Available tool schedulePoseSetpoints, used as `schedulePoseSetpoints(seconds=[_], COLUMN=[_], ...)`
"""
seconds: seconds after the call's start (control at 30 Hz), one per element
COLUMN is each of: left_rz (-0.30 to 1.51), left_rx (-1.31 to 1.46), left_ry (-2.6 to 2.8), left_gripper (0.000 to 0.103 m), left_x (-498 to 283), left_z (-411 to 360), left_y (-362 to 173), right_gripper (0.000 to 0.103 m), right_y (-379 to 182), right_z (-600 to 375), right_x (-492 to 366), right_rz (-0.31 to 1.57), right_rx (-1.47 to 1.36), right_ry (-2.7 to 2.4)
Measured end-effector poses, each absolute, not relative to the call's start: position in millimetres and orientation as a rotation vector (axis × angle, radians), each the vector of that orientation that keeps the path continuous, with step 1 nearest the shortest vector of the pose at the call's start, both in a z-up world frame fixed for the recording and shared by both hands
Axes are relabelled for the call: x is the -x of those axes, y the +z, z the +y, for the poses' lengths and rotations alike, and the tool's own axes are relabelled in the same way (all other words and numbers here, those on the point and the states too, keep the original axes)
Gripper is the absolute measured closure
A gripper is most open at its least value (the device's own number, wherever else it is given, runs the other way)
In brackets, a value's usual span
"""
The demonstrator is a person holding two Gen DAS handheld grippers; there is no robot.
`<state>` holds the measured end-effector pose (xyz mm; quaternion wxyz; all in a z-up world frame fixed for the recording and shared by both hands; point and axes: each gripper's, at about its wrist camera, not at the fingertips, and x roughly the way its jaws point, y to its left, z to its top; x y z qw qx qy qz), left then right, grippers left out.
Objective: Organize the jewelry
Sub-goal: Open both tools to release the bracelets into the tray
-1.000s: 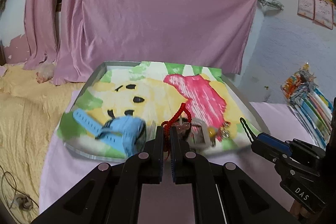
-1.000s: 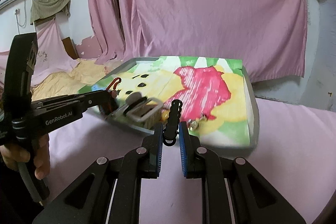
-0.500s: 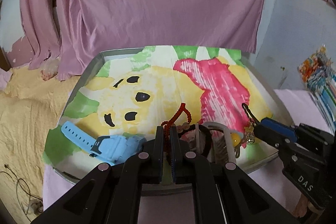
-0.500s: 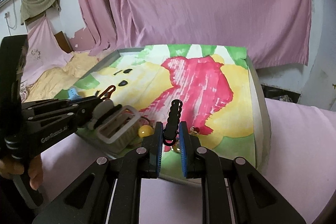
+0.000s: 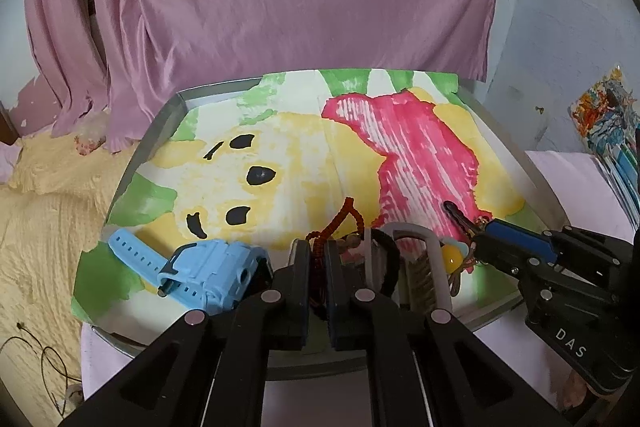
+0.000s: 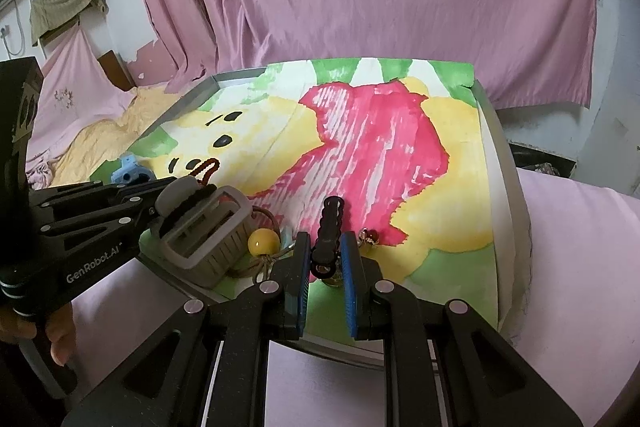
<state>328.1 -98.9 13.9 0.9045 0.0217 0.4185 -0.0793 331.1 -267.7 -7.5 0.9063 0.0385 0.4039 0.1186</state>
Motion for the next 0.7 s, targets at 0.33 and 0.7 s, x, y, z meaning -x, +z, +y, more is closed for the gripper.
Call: schedulePoseSetpoints(seconds=[0.33,0.7], left_rz=[0.869,0.829], left_rx=[-0.045,-0.013], left_ry=[-0.153,-0.151], left_gripper=[0.074,0.052], left_x=[-327,-316], left_z=[-98,-94], left_y=[13,21], right_gripper=[0.089,0.079], right_y=[-7,3], right_z=[-272,-282], right_x=[-329,-315], right_rz=[0.824,0.752], right_rx=[-0.104,-0.127], right_ry=[0.24,0.203])
